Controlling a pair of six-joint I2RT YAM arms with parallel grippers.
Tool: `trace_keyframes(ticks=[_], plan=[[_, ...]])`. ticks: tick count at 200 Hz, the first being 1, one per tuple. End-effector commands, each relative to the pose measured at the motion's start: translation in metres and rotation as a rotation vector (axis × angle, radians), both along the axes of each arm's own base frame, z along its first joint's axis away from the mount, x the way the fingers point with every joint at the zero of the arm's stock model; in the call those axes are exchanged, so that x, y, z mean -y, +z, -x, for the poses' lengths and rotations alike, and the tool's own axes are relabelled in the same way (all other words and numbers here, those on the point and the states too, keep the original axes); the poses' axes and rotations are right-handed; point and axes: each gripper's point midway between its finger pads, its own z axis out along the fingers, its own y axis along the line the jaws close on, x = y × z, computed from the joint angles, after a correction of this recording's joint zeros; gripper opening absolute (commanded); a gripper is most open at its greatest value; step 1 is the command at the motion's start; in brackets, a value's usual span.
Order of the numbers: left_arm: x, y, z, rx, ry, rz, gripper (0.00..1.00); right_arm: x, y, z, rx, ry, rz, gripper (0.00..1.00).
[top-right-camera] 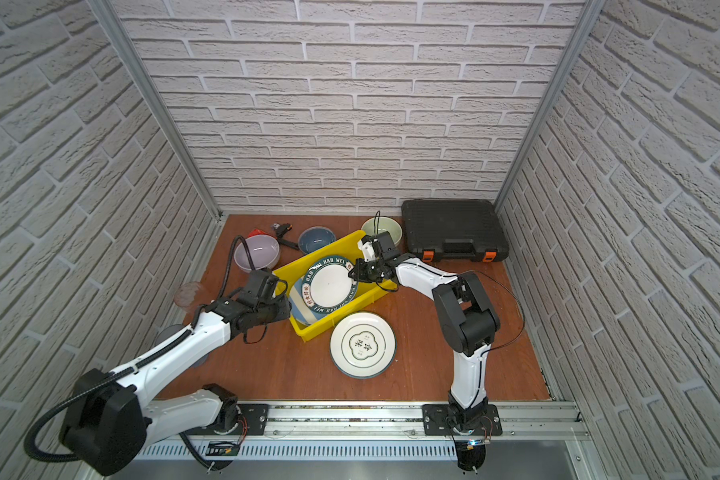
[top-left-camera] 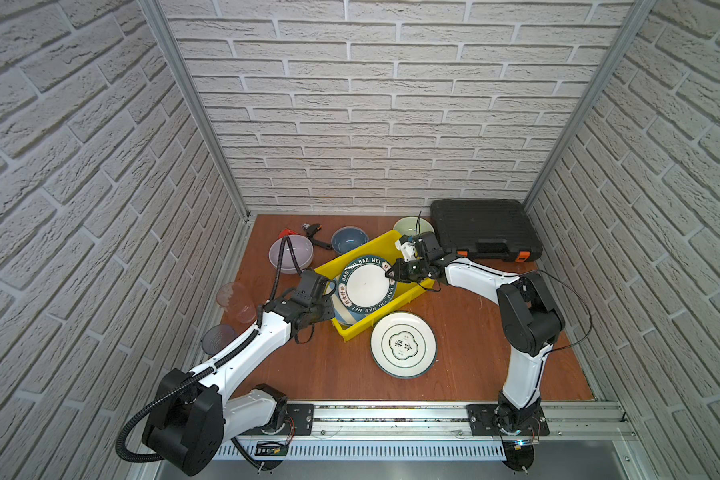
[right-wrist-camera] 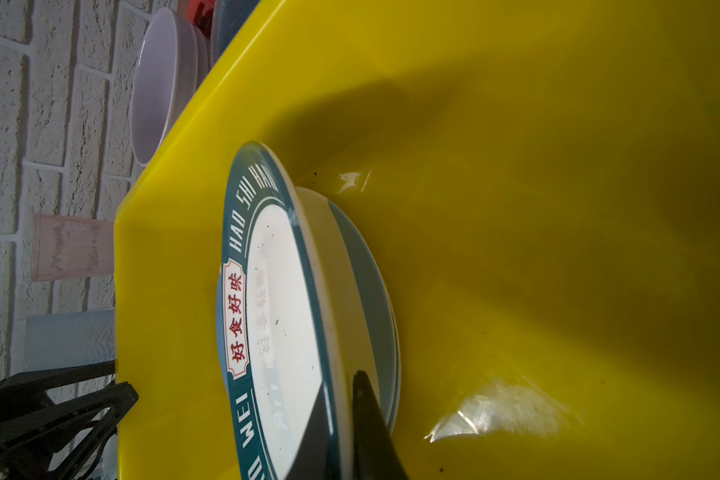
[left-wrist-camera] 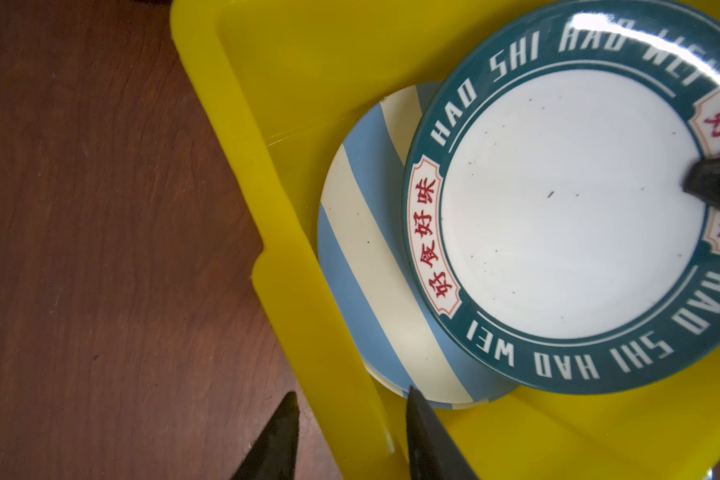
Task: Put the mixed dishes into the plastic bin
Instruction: 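Lift the green-rimmed plates with both grippers and carry them over the bin, then lower the green-rimmed plates flat onto the striped plates and open both grippers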
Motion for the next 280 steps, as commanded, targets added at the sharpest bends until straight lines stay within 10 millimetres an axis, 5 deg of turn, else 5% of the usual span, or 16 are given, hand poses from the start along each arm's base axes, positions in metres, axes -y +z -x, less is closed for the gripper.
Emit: trace_keyframes(ticks=[1, 118, 193, 280], plan=[[0.001, 0.010, -0.010, 0.036, 0.003, 0.011, 0.43, -0.023, 0.034, -0.015, 0.100, 0.031, -0.087, 0.06], [0.005, 0.017, -0.012, 0.042, -0.012, 0.021, 0.43, -0.040, 0.001, -0.013, 0.033, 0.030, -0.100, 0.13], [0.005, 0.021, -0.015, 0.044, -0.018, 0.013, 0.43, -0.034, -0.010, -0.012, 0.040, 0.028, 0.020, 0.32], [0.005, 0.022, -0.015, 0.043, -0.022, 0.012, 0.42, -0.028, -0.025, -0.010, 0.042, 0.028, 0.171, 0.42]])
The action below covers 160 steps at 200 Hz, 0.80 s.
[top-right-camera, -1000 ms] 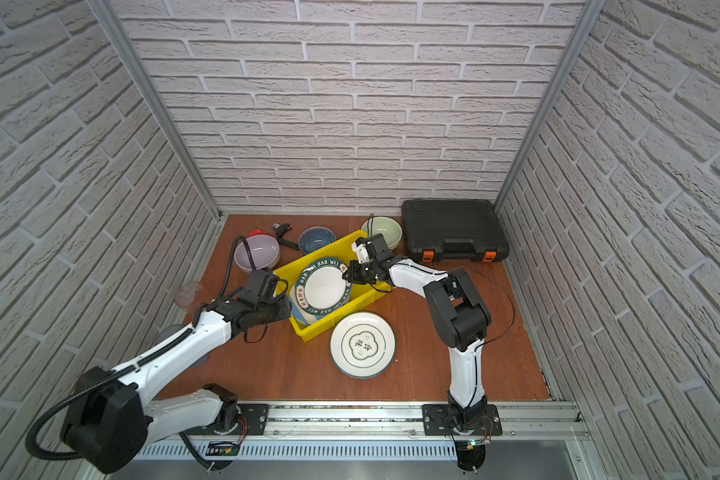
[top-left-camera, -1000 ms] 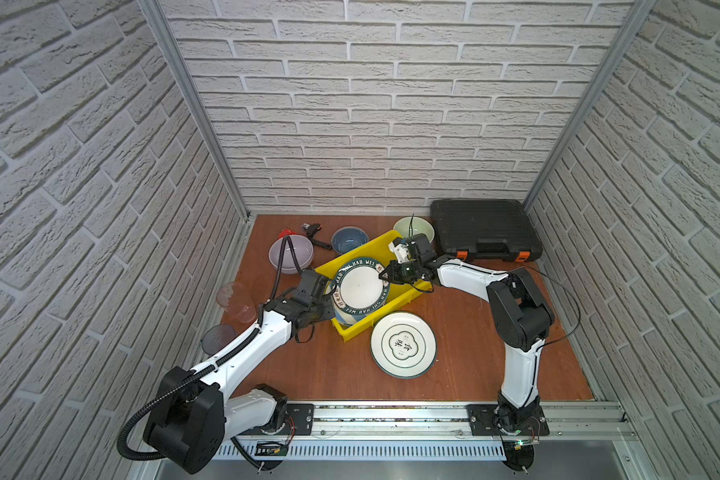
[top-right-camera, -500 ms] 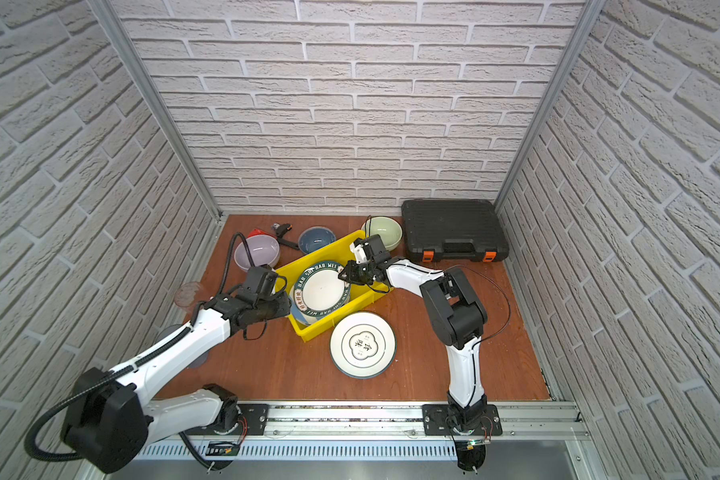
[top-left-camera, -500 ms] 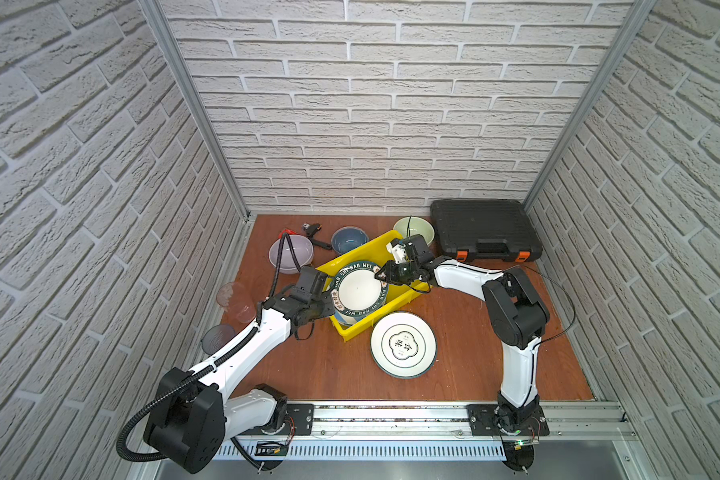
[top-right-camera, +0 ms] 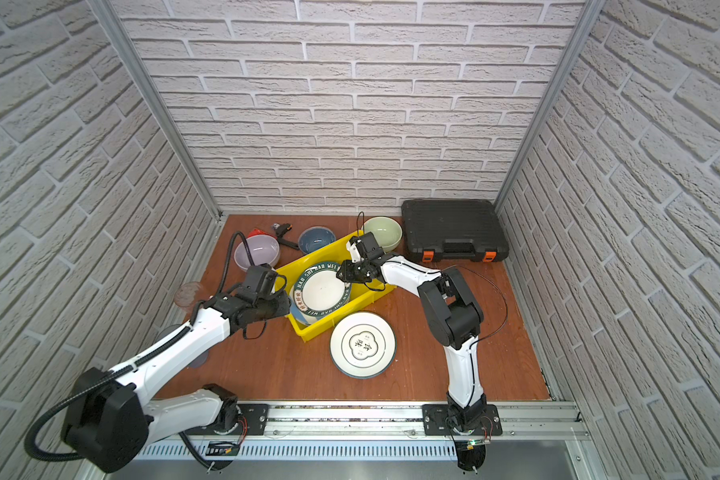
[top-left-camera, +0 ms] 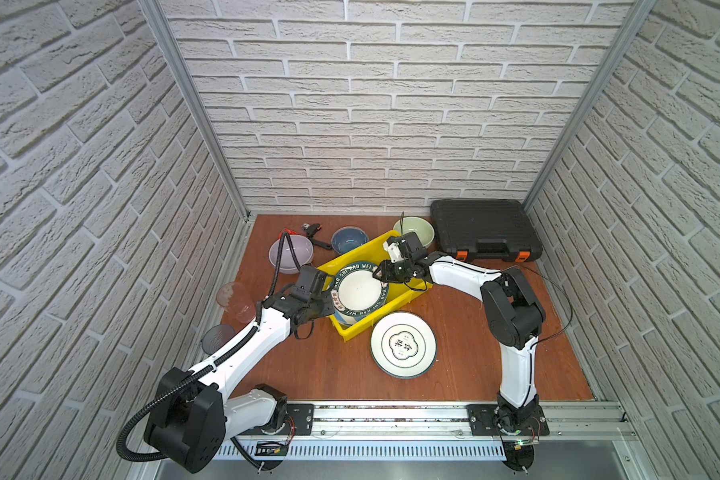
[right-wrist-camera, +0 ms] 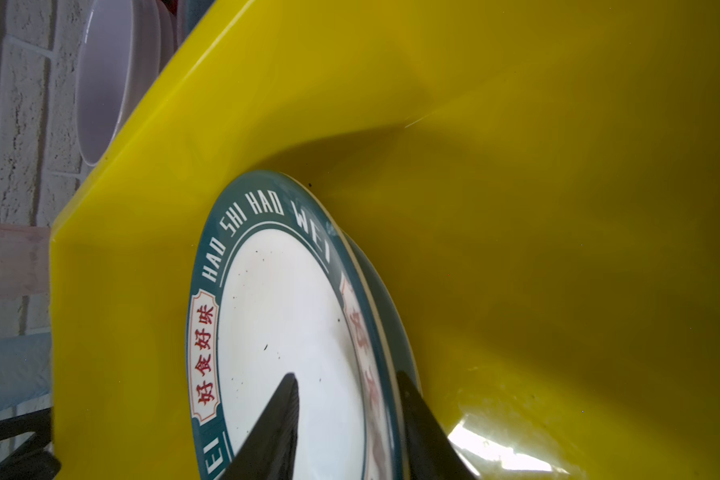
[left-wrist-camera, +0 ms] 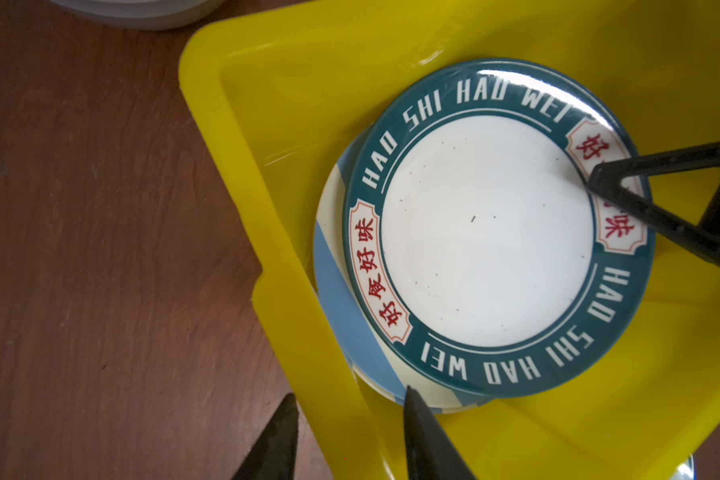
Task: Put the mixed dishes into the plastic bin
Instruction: 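Lower the green-rimmed plates flat onto the striped plates and open both grippers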
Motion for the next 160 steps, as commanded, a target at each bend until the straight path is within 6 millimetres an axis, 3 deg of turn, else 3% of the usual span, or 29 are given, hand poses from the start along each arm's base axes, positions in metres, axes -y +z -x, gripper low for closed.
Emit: trace_keyframes(ticks=[1, 77, 160], plan=[[0.003, 0.011, -0.009, 0.036, -0.010, 0.009, 0.42, -0.001, -0.004, 0.000, 0.020, 0.015, 0.052, 0.42], [0.002, 0.010, -0.008, 0.034, -0.010, 0.009, 0.42, -0.005, -0.007, 0.008, 0.044, 0.071, 0.166, 0.57], [0.002, 0.013, -0.008, 0.040, -0.010, 0.013, 0.43, -0.014, -0.011, 0.015, 0.027, 0.093, 0.176, 0.58]])
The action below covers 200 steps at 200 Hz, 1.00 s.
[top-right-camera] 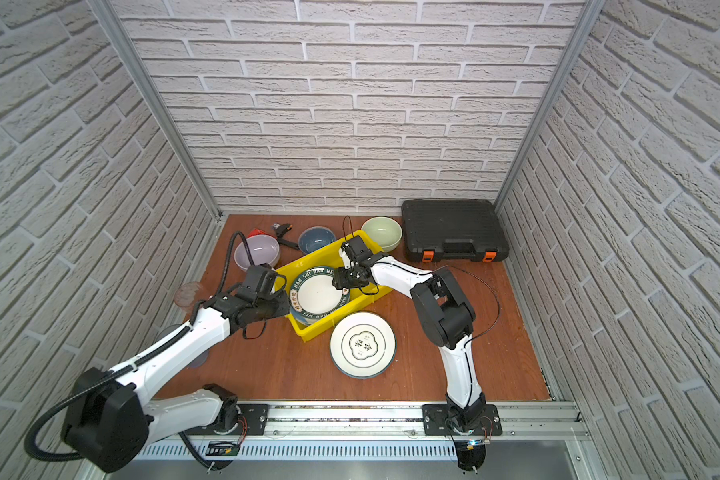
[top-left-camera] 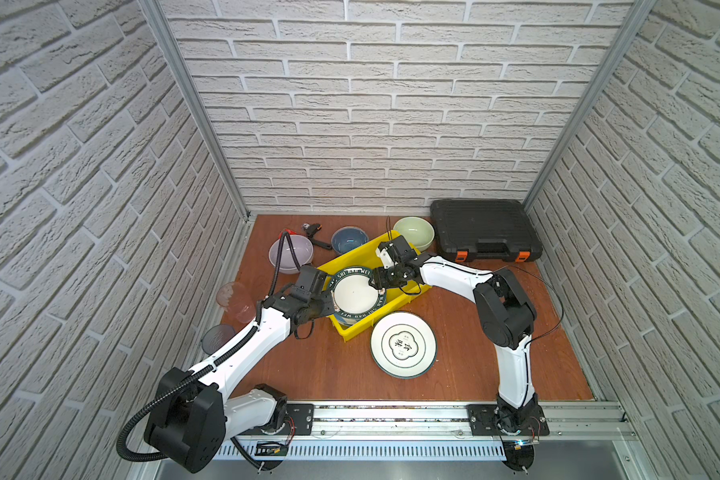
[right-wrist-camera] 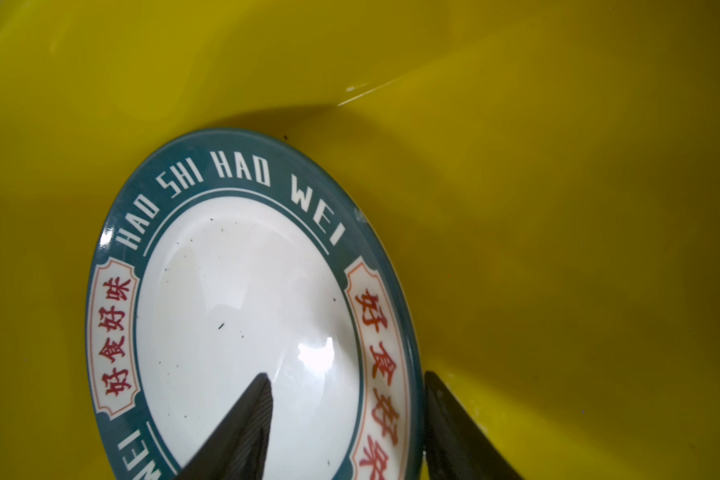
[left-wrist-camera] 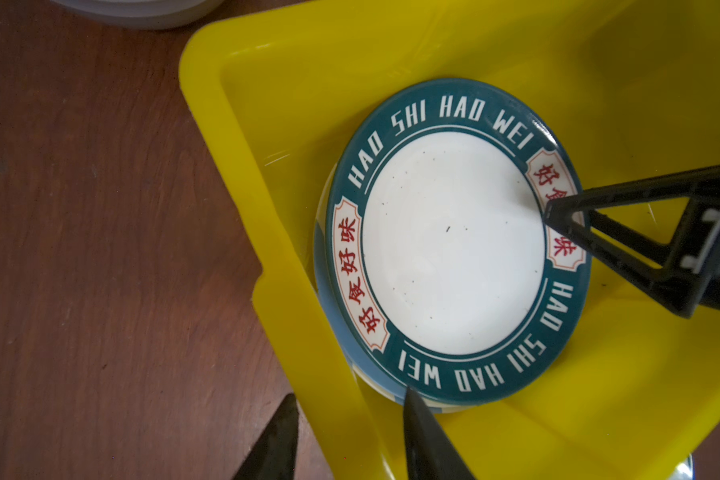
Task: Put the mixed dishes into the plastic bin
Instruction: 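Lower the green-rimmed plates flat onto the striped plates and open both grippers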
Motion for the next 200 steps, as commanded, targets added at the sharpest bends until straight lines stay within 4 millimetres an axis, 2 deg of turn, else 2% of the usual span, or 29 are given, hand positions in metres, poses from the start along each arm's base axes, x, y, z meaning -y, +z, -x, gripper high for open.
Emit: trace_keyframes(ticks=[1, 125, 166, 200], plan=[[0.003, 0.013, -0.008, 0.042, -0.013, 0.014, 0.42, -0.008, 0.004, 0.000, 0.016, 0.026, 0.003, 0.59], [0.007, 0.014, -0.009, 0.046, -0.024, 0.031, 0.42, -0.022, 0.005, 0.009, -0.006, 0.056, -0.037, 0.59], [0.009, 0.015, -0.009, 0.048, -0.031, 0.036, 0.42, -0.018, 0.008, 0.009, 0.003, 0.051, -0.024, 0.59], [0.006, 0.018, -0.007, 0.055, -0.025, 0.031, 0.42, -0.008, 0.020, 0.006, 0.044, 0.036, 0.023, 0.59]])
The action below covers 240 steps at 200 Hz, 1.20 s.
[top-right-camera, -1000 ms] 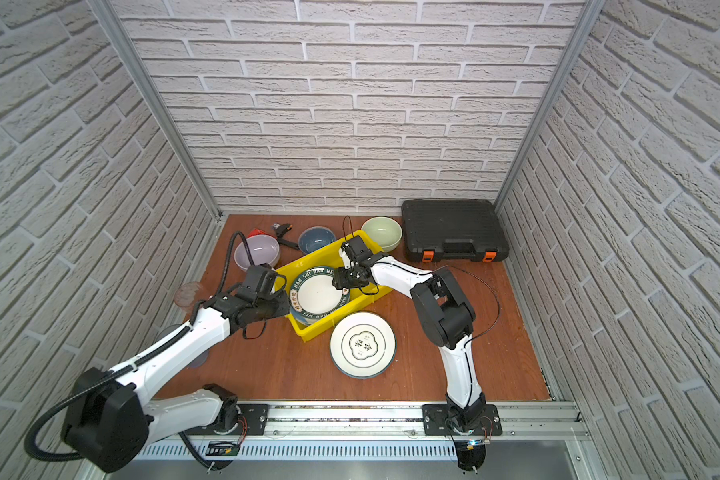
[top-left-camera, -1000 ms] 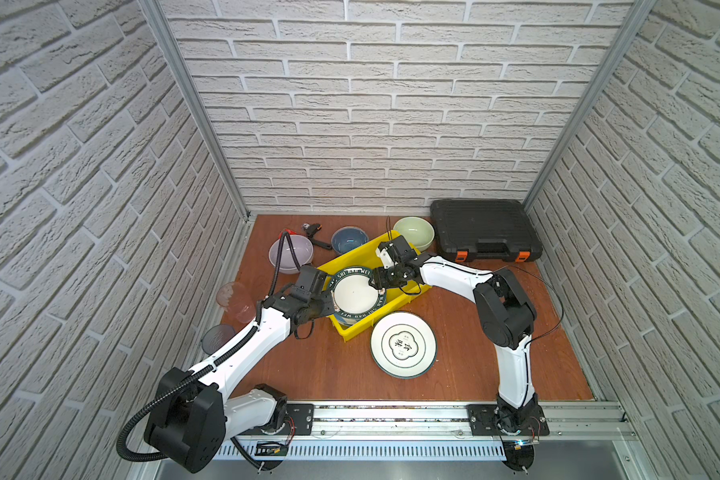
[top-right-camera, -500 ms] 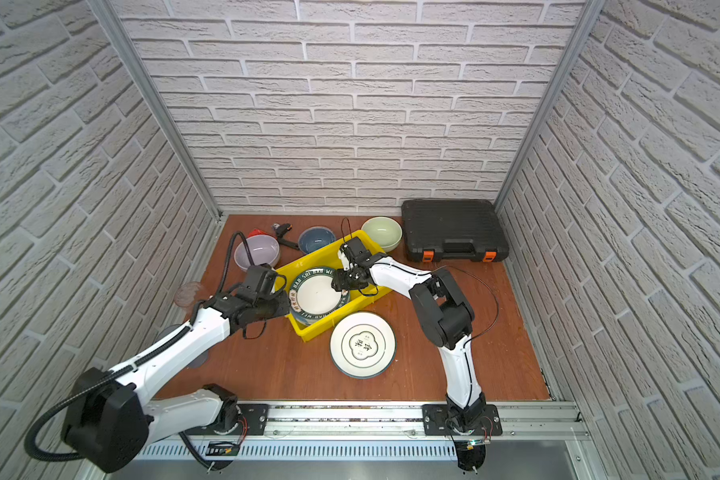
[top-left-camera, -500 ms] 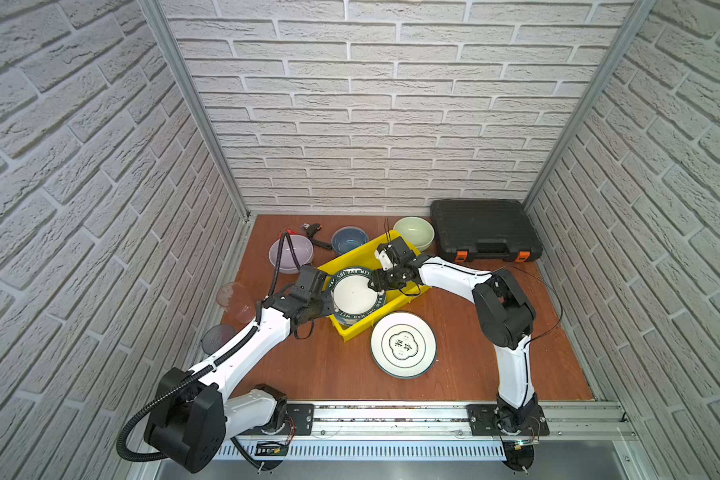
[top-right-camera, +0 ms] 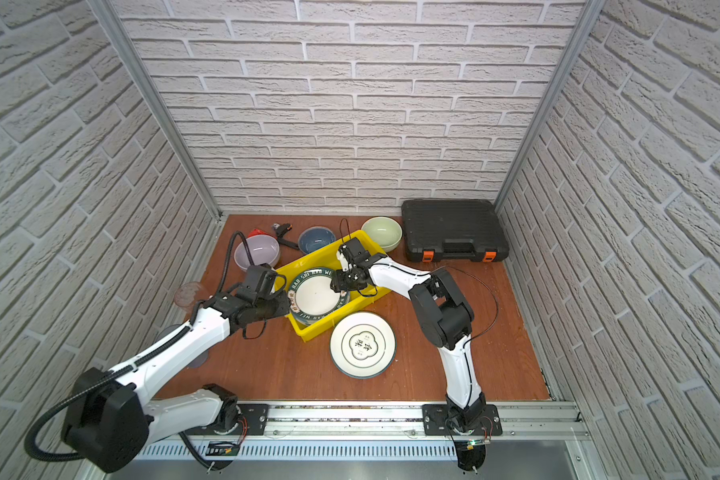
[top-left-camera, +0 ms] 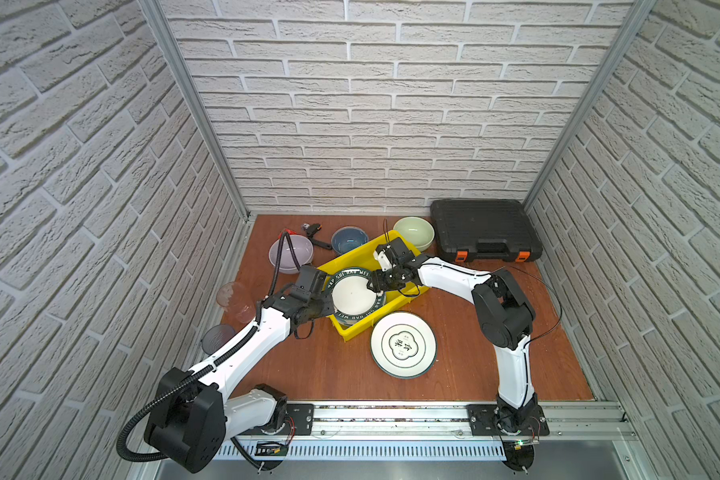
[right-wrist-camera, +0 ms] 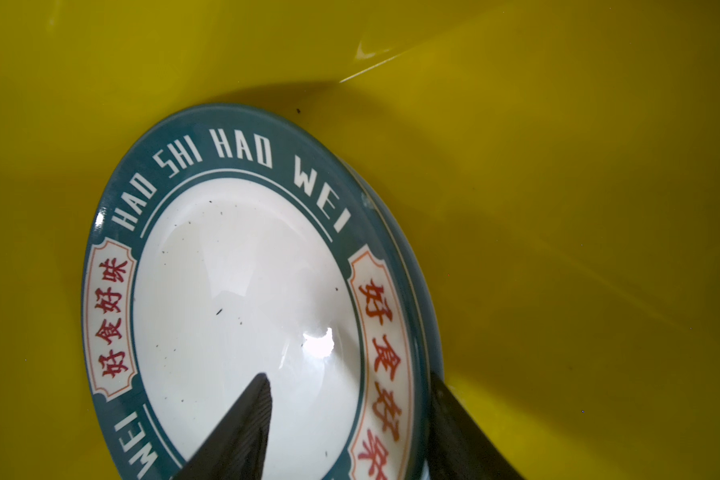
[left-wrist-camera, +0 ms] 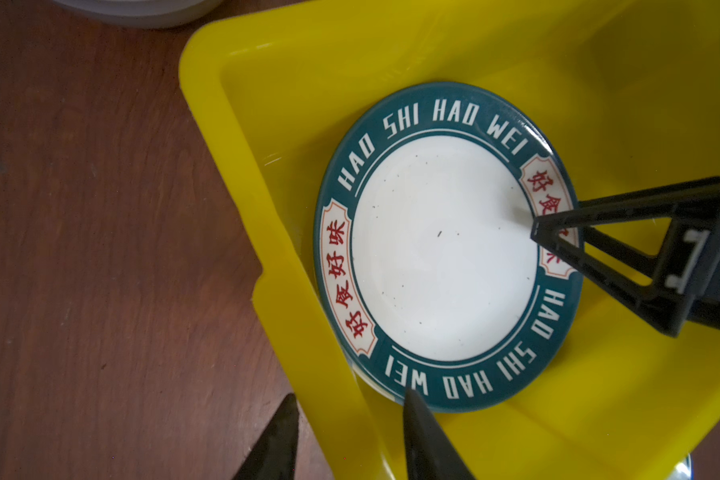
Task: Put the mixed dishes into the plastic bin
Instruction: 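Lower the green-rimmed plates flat onto the striped plates and open both grippers, then withdraw both grippers from the bin and move them to the cloud-motif plate rims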
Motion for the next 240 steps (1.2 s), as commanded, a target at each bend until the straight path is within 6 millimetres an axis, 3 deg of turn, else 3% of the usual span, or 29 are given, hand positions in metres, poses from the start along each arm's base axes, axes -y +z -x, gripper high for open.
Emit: trace_keyframes(ticks=[1, 36, 41, 82, 114, 143, 181, 203, 240], plan=[[0.004, 0.018, -0.008, 0.060, -0.017, 0.021, 0.42, -0.002, 0.023, -0.003, 0.064, 0.014, 0.018, 0.59], [0.001, 0.023, -0.006, 0.072, -0.012, 0.017, 0.43, 0.007, 0.039, -0.002, 0.104, 0.013, 0.046, 0.60], [0.001, 0.023, -0.006, 0.072, -0.012, 0.017, 0.43, 0.007, 0.057, -0.002, 0.133, 0.012, 0.029, 0.60], [0.000, 0.030, -0.002, 0.078, -0.024, 0.016, 0.46, 0.011, 0.090, 0.008, 0.176, 0.030, -0.009, 0.60], [0.000, 0.042, 0.005, 0.101, -0.057, 0.028, 0.49, 0.020, 0.118, 0.029, 0.213, 0.056, -0.042, 0.60], [0.004, 0.050, 0.016, 0.107, -0.098, 0.045, 0.50, 0.044, 0.134, 0.061, 0.235, 0.058, -0.036, 0.60], [0.011, 0.056, 0.038, 0.111, -0.152, -0.006, 0.51, 0.079, 0.132, 0.107, 0.211, 0.040, -0.014, 0.58], [0.028, 0.057, 0.050, 0.124, -0.198, -0.002, 0.51, 0.094, 0.129, 0.129, 0.201, 0.029, -0.021, 0.57], [0.068, 0.050, 0.070, 0.179, -0.287, 0.033, 0.52, 0.115, 0.103, 0.152, 0.153, -0.002, -0.064, 0.56]])
